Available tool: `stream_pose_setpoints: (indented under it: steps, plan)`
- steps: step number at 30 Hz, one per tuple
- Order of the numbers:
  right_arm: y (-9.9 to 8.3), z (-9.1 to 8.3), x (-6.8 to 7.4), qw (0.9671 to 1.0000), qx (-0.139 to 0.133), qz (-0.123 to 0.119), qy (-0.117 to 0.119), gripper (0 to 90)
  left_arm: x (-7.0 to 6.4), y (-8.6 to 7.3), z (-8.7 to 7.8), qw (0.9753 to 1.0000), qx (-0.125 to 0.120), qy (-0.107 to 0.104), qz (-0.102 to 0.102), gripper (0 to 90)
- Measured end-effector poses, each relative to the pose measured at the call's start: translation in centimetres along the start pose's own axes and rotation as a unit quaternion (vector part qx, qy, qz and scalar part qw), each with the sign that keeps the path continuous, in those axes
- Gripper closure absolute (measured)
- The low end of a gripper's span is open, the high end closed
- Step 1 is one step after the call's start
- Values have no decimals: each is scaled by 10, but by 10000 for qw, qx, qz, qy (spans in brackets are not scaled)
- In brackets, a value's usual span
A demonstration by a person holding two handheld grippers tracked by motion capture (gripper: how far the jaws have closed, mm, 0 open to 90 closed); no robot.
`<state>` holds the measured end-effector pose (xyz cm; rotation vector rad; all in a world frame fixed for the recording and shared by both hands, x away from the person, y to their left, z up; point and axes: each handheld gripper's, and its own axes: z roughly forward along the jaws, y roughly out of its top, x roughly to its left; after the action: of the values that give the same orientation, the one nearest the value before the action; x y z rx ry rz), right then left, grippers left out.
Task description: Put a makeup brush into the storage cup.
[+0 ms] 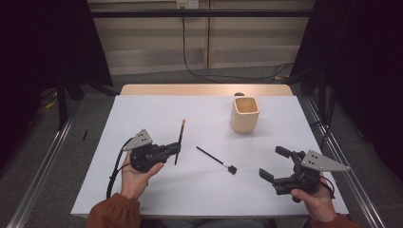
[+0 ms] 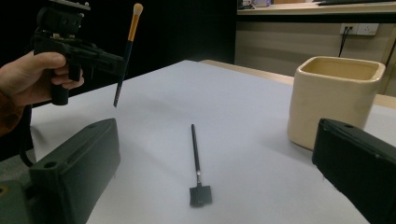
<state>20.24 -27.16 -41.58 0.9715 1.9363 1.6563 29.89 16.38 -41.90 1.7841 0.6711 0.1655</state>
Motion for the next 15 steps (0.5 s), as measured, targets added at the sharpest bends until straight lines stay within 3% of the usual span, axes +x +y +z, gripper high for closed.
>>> stream_pose_setpoints:
  steps: [7,12,15]
  plan:
    - [12,13,4,9997,-83,-153,162,5,-4,2,1,10000,12,-83,11,843]
    - [18,26,11,9988,-157,-286,372,21,-18,8,6,9995,-19,-257,199,843]
    - [19,34,15,9984,-149,-275,465,20,-20,8,11,9994,-42,-294,177,843]
